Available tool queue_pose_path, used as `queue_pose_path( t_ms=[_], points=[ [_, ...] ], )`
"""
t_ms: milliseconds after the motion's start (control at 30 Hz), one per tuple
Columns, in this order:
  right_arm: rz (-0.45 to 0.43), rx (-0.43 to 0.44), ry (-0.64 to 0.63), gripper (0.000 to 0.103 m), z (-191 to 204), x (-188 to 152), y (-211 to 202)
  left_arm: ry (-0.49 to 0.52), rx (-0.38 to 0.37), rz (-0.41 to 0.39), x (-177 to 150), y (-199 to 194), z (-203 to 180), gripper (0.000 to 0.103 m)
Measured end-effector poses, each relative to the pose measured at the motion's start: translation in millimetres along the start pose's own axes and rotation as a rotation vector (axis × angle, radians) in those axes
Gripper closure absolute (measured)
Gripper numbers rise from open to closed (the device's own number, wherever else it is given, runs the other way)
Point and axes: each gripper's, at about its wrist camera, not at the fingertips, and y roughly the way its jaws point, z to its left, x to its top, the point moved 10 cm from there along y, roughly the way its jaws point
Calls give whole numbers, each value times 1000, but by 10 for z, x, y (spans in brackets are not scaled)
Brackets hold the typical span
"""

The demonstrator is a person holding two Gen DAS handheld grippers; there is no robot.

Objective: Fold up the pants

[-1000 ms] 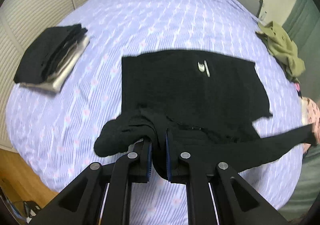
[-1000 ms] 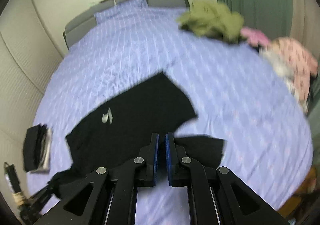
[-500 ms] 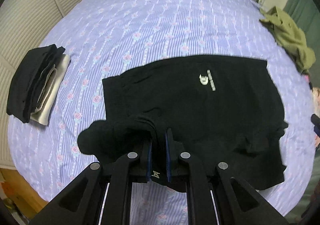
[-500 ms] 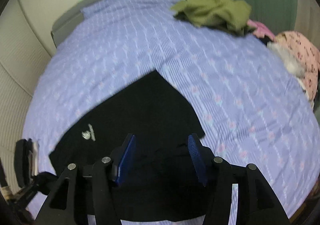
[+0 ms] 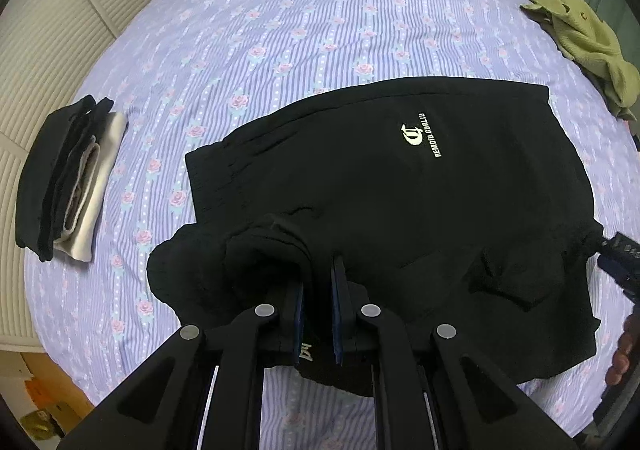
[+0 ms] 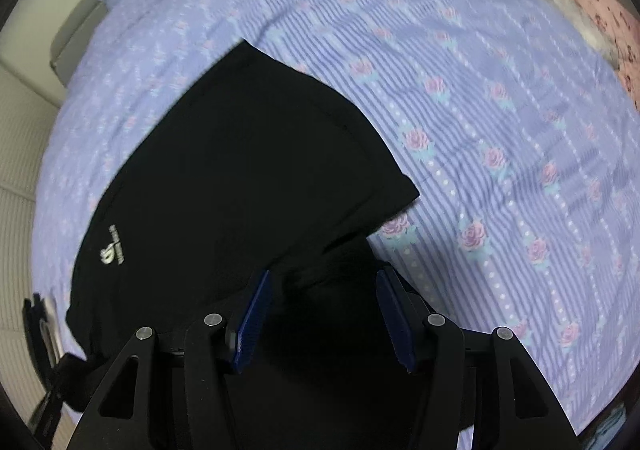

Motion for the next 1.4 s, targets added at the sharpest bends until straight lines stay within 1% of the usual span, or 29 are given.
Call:
queue_pose_path(
  t_ms=[33,67,100,133,167,200,300,400,467,500,567,633,667,733,767,833,867,900,933,1000,1067,1133,1200,1233,1267,1300,1333,1400],
  points=[
    [11,-19,7,50,-28,0,55,1,1,0,5,3,-11,91],
    [17,-21,11,64,-40,3,104,4,0,1,6,7,-18,91],
    [22,-29,9,85,-50,-1,138,7,-1,2,1,6,-27,91],
    [32,-33,1,91,-51,-20,169,8,-4,3,-6,3,-32,91],
    [31,-30,-1,92,-50,-31,167,7,-6,4,-12,2,-35,91],
    [26,-31,-1,96,-56,-35,145,6,-9,6,-23,-3,-29,91],
    [-18,-26,-6,100,-65,-38,-62,-4,-23,14,-67,-33,0,90],
    [-113,-34,-1,100,-69,41,-515,-22,-44,19,-111,-119,31,90],
    [-216,-25,3,100,-25,177,-979,-45,-73,4,-109,-226,36,91],
    [-248,-32,-10,100,5,230,-1099,-57,-84,-5,-96,-286,37,91],
    [-355,-51,-59,100,132,430,-1461,-87,-109,-22,-50,-366,40,91],
    [-410,-51,-100,100,265,611,-1607,-94,-120,-21,-2,-365,21,91],
    [-411,-35,-121,100,334,686,-1608,-92,-118,-15,16,-343,14,91],
    [-382,-4,-131,100,411,738,-1515,-91,-127,-3,35,-301,-2,91],
    [-353,11,-127,97,427,712,-1418,-89,-128,-2,38,-291,-4,91],
    [-291,28,-90,70,378,609,-1168,-78,-116,0,31,-259,6,90],
    [-263,30,-64,45,313,529,-1041,-71,-106,7,18,-235,14,90],
    [-244,28,-38,43,239,457,-938,-69,-94,11,9,-217,21,90],
    [-224,27,-14,43,167,366,-838,-65,-87,10,1,-204,17,90],
    [-141,46,31,43,46,201,-521,-32,-67,6,-15,-178,-28,90],
    [-89,59,51,44,-19,59,-320,1,-49,-4,-27,-166,-79,90],
    [-40,49,66,46,-79,-38,-122,16,-39,-4,-34,-147,-116,90],
    [-14,48,86,53,-125,-89,13,18,-35,0,-39,-130,-139,90],
    [-1,53,92,53,-128,-94,87,19,-34,1,-38,-123,-151,90],
    [6,45,92,56,-122,-92,124,21,-31,3,-37,-119,-164,90],
    [12,42,100,65,-127,-92,165,24,-28,4,-35,-115,-178,90],
    [17,51,111,70,-124,-93,187,28,-26,4,-31,-113,-190,90],
    [22,57,128,90,-131,-96,207,31,-24,3,-24,-113,-205,90]
  ],
)
